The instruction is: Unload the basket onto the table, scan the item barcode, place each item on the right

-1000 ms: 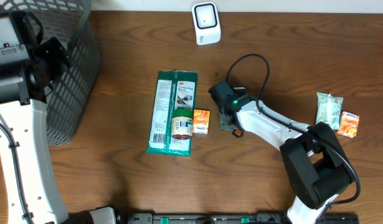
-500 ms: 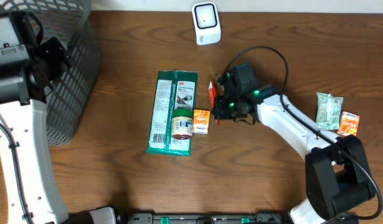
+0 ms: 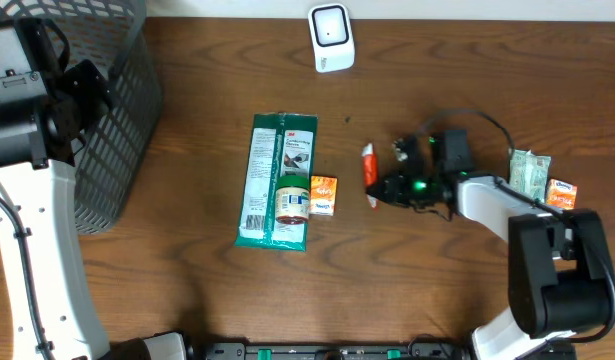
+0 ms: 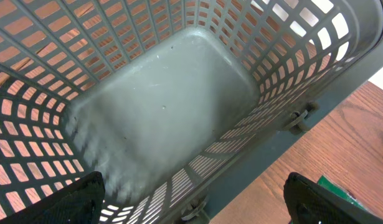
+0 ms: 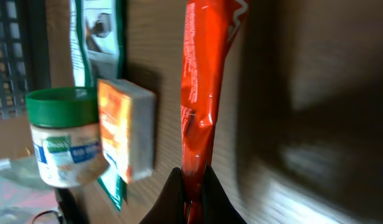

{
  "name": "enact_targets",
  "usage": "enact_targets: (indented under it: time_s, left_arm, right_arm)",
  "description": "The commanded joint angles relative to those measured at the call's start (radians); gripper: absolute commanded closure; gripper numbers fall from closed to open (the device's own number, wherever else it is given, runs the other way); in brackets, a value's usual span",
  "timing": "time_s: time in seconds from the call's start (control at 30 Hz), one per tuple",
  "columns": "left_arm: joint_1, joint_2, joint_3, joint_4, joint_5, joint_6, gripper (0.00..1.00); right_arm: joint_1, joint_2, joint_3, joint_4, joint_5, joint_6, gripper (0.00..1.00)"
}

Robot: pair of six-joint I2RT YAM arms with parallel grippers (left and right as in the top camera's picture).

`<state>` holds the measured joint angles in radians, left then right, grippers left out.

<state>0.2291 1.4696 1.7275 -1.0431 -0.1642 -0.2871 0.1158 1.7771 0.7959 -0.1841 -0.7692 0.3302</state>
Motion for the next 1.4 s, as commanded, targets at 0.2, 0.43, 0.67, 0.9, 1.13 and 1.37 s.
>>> enact_targets:
  time_s: [0.2, 0.43, 0.67, 0.9, 1.13, 1.37]
  left_arm:
    - [0.005, -0.001, 0.006, 0.000, -0.013, 0.010, 0.08]
    - [0.005, -0.001, 0.006, 0.000, -0.013, 0.010, 0.07]
    - [0.005, -0.001, 0.006, 0.000, -0.013, 0.010, 0.08]
    - [0.005, -0.001, 0.006, -0.001, -0.013, 0.010, 0.08]
    - [0.005, -0.001, 0.006, 0.000, -0.013, 0.010, 0.07]
    - [0.005, -0.001, 0.006, -0.001, -0.013, 0.010, 0.08]
  right_arm:
    - [-0.117, 0.010, -0.053, -0.014, -0.008, -0.051, 0.97]
    - [-0.124, 0.010, -0.053, -0.048, 0.107, -0.051, 0.81]
    - [-0.124, 0.010, -0.053, -0.052, 0.135, -0.050, 0.73]
    - [-0.124, 0.009, -0.037, -0.063, 0.135, -0.045, 0.74]
    - [-0.123, 0.008, 0.020, -0.121, 0.142, -0.044, 0.87]
    - [-0.122, 0.008, 0.169, -0.338, 0.272, -0.139, 0.99]
